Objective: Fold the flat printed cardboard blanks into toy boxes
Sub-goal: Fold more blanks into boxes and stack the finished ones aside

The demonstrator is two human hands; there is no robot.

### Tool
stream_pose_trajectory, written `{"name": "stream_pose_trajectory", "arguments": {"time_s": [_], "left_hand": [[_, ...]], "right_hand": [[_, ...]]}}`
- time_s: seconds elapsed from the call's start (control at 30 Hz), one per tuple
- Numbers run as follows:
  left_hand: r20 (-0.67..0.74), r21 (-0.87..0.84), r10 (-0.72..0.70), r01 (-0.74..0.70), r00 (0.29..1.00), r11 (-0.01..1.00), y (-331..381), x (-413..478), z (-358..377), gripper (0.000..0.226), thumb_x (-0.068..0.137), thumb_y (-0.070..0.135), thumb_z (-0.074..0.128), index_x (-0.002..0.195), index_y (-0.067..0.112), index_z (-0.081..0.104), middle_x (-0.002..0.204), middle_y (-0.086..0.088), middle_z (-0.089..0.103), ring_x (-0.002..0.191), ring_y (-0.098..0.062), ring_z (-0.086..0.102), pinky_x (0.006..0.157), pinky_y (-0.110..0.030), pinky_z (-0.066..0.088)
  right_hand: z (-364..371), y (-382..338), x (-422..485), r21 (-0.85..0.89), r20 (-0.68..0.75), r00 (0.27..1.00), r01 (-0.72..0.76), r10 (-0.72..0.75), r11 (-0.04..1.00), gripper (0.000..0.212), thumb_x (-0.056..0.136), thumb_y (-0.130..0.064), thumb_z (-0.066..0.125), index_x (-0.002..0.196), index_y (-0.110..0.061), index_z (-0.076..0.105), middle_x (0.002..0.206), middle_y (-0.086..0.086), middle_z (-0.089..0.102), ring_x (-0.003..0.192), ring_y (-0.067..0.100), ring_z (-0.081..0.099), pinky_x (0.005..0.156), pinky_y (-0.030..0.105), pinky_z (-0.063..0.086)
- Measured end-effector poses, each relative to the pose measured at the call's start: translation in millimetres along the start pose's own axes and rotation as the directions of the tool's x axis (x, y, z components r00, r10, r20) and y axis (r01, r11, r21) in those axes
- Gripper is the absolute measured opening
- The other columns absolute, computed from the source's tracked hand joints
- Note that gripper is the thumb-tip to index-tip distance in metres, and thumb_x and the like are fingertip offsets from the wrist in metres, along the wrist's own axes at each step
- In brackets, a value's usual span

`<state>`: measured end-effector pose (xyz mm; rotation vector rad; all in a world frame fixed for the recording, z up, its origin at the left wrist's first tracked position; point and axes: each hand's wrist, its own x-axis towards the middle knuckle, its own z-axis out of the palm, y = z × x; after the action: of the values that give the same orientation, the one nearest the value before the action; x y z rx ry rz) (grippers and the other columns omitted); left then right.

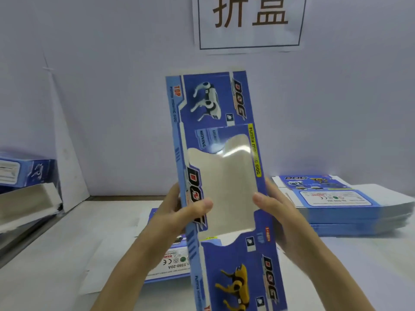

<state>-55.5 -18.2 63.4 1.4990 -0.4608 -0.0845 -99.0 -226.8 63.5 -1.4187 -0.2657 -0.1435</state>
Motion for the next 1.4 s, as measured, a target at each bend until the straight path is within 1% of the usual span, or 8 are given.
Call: {"name": "stream_pose_trajectory", "arguments": {"time_s": [0.23, 0.37, 0.5, 0.73, 0.8, 1.03, 1.27, 1.4], "left_hand": [[-0.133, 0.145, 0.163, -0.143, 0.978, 0.979, 3.8, 2.7, 10.6, 0.037, 0.084, 0.033, 0.069, 0.111, 0.048, 0.05, 0.107, 0.026, 0.065, 0.106, 0.003, 0.061, 0.072, -0.007, 0.05], [0.031, 0.032, 0.157, -0.158, 0.987, 0.987, 6.6, -5.3, 21.9, 0.071, 0.063, 0.053, 0.079, 0.125, 0.046, 0.045, 0.114, 0.024, 0.065, 0.106, 0.001, 0.063, 0.075, -0.016, 0.054], [-0.246, -0.087, 0.131, -0.156, 0.96, 0.984, 3.0, 1.3, 12.3, 0.044, 0.068, 0.037, 0.075, 0.109, 0.029, 0.06, 0.096, 0.006, 0.074, 0.083, -0.016, 0.073, 0.058, -0.027, 0.059], [-0.12, -0.227, -0.022, -0.006, 0.993, 0.974, -4.5, 4.2, -12.8, 0.047, 0.07, 0.031, 0.068, 0.114, 0.016, 0.059, 0.101, -0.008, 0.074, 0.084, -0.027, 0.073, 0.065, -0.041, 0.061], [-0.03, -0.237, -0.042, 0.033, 0.999, 0.971, -4.6, 1.9, -14.5, 0.055, 0.066, 0.041, 0.077, 0.114, 0.019, 0.063, 0.103, -0.008, 0.073, 0.087, -0.026, 0.072, 0.061, -0.037, 0.06], [0.109, -0.004, 0.039, -0.039, 0.993, 0.999, 8.3, 0.1, -3.3, 0.1, 0.038, 0.068, 0.083, 0.125, 0.052, 0.037, 0.103, 0.017, 0.069, 0.099, -0.01, 0.069, 0.064, -0.02, 0.056], [0.183, 0.235, 0.318, -0.355, 0.93, 0.905, 5.1, -8.1, -12.5, 0.098, 0.058, 0.015, 0.092, 0.141, 0.016, 0.038, 0.111, 0.009, 0.07, 0.091, -0.004, 0.07, 0.067, -0.015, 0.054], [0.149, 0.492, 0.308, -0.341, 0.94, 0.801, 4.7, -11.7, -10.5, 0.084, 0.06, 0.041, 0.082, 0.133, 0.017, 0.048, 0.095, 0.024, 0.067, 0.073, 0.0, 0.067, 0.054, -0.009, 0.048]], "right_hand": [[15.2, -1.4, 1.6, -0.217, -0.341, 0.913, 0.153, -0.222, 0.964, 0.089, 0.051, -0.042, 0.086, 0.13, -0.034, 0.045, 0.113, -0.011, 0.059, 0.098, 0.002, 0.064, 0.062, 0.017, 0.055], [40.3, 1.4, -4.1, -0.42, -0.096, 0.928, 0.29, -0.36, 0.86, 0.072, 0.07, -0.048, 0.07, 0.136, -0.035, 0.046, 0.121, -0.009, 0.052, 0.11, 0.0, 0.057, 0.083, 0.018, 0.053], [32.4, -0.3, -4.8, -0.51, 0.034, 0.924, 0.344, -0.382, 0.788, 0.042, 0.086, -0.038, 0.061, 0.127, -0.039, 0.053, 0.121, -0.024, 0.051, 0.118, 0.0, 0.05, 0.087, 0.014, 0.048], [12.7, -1.7, 2.1, -0.377, -0.343, 0.837, 0.293, -0.426, 0.879, 0.057, 0.086, -0.017, 0.07, 0.133, -0.038, 0.044, 0.128, -0.007, 0.056, 0.11, -0.004, 0.058, 0.082, 0.016, 0.052], [3.4, -6.7, -0.3, -0.236, -0.307, 0.906, 0.226, -0.293, 0.945, 0.05, 0.085, -0.029, 0.071, 0.131, -0.033, 0.05, 0.118, 0.006, 0.066, 0.102, 0.024, 0.067, 0.077, 0.044, 0.058], [-3.3, -13.9, -3.7, -0.17, -0.152, 0.964, 0.194, -0.22, 0.966, 0.02, 0.09, -0.031, 0.05, 0.106, -0.024, 0.059, 0.098, 0.011, 0.071, 0.094, 0.032, 0.069, 0.062, 0.038, 0.059], [5.8, -33.1, -13.0, 0.036, 0.011, 0.935, 0.353, -0.354, 0.935, 0.041, 0.072, -0.066, 0.066, 0.105, -0.041, 0.069, 0.106, -0.018, 0.069, 0.102, 0.002, 0.063, 0.089, 0.024, 0.051], [6.6, -40.7, -19.9, 0.232, 0.065, 0.954, 0.27, -0.292, 0.935, 0.095, 0.067, -0.07, 0.067, 0.136, -0.006, 0.05, 0.12, 0.009, 0.064, 0.103, 0.018, 0.062, 0.088, 0.03, 0.052]]}}
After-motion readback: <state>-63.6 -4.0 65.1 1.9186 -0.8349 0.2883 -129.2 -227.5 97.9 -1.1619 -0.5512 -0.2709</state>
